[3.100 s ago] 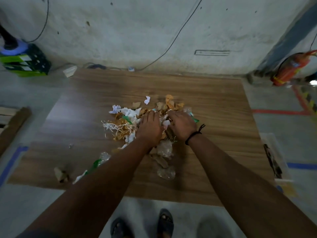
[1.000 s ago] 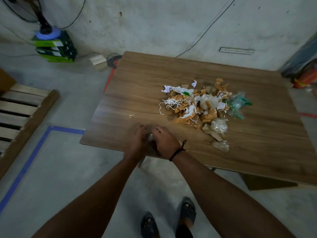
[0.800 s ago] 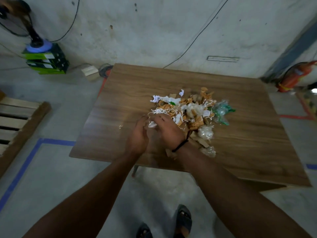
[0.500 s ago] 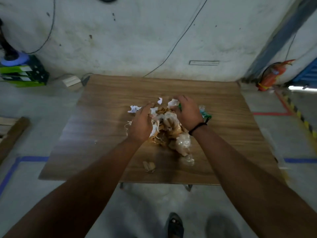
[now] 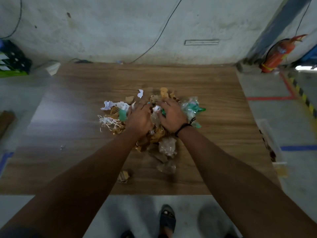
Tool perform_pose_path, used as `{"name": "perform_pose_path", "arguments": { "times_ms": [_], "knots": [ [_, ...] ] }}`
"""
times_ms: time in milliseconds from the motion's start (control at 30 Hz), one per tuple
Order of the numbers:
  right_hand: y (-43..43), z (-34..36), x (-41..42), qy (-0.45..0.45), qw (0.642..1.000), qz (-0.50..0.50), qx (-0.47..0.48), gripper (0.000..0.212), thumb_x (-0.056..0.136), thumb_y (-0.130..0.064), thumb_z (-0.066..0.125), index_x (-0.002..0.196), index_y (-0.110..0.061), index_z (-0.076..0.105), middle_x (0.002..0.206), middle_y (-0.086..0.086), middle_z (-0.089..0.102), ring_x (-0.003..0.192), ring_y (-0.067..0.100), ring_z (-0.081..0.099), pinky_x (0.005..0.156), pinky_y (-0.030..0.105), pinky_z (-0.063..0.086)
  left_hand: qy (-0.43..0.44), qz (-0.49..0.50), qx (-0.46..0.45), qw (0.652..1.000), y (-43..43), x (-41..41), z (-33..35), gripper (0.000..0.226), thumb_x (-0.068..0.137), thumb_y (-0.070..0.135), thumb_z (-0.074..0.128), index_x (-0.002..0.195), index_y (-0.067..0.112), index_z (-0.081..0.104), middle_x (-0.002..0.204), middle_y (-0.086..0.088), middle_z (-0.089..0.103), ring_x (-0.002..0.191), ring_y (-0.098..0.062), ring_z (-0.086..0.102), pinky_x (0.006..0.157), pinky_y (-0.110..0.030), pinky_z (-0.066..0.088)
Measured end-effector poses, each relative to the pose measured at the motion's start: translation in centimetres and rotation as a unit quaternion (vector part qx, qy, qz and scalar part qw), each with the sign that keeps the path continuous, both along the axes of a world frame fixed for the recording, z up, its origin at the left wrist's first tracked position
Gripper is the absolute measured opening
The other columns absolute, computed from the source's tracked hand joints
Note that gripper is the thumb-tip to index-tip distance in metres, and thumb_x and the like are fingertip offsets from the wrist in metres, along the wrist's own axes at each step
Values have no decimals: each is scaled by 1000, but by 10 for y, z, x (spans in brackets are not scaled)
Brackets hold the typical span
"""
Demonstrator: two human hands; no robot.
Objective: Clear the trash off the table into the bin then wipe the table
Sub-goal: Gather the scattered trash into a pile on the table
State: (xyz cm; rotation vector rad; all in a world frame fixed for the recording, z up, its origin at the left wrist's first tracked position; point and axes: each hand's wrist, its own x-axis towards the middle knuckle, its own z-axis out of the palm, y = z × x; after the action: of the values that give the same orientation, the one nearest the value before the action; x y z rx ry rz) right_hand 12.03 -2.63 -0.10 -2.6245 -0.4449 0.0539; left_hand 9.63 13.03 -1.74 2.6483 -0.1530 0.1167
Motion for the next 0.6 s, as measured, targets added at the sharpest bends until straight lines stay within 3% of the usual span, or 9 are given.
{"name": "perform_pose_path", "arguments": {
  "times_ms": [167,333,433,500,600],
  "knots": [
    [-3,-31,-3,48,999,-2,-3,65,93,-54,17,131,-19,56,142,9,50,133,28,39,111,46,32,8,14,-81,997,-4,-2,-8,55,98,42,17,132,15,52,139,-8,49,133,-22,39,112,-53,20],
    [-1,-30,-7,53,998,6,21,58,98,-44,17,140,-18,45,148,8,43,140,28,32,116,46,23,35,25,-111,993,-10,3,-9,50,98,40,22,135,14,44,138,-12,49,130,-26,41,110,-52,26],
    [-3,-15,-11,39,998,-3,55,51,101,-38,21,145,-19,36,154,5,33,146,25,20,120,42,12,-25,43,-131,990,-11,-1,4,43,93,20,36,135,12,41,121,-15,59,112,-29,52,102,-48,37],
    [-4,-3,-13,27,995,-14,96,53,98,-39,19,145,-20,38,154,5,33,146,23,19,120,42,11,-81,55,-128,987,-14,-7,15,48,86,5,44,134,9,42,123,-17,56,112,-32,51,101,-46,38],
    [-6,14,-15,4,992,-17,122,54,97,-40,19,143,-21,41,155,3,32,147,23,17,119,47,10,-137,72,-90,984,-17,-15,31,44,88,14,49,132,10,45,133,-13,49,121,-31,43,103,-43,30]
  ]
}}
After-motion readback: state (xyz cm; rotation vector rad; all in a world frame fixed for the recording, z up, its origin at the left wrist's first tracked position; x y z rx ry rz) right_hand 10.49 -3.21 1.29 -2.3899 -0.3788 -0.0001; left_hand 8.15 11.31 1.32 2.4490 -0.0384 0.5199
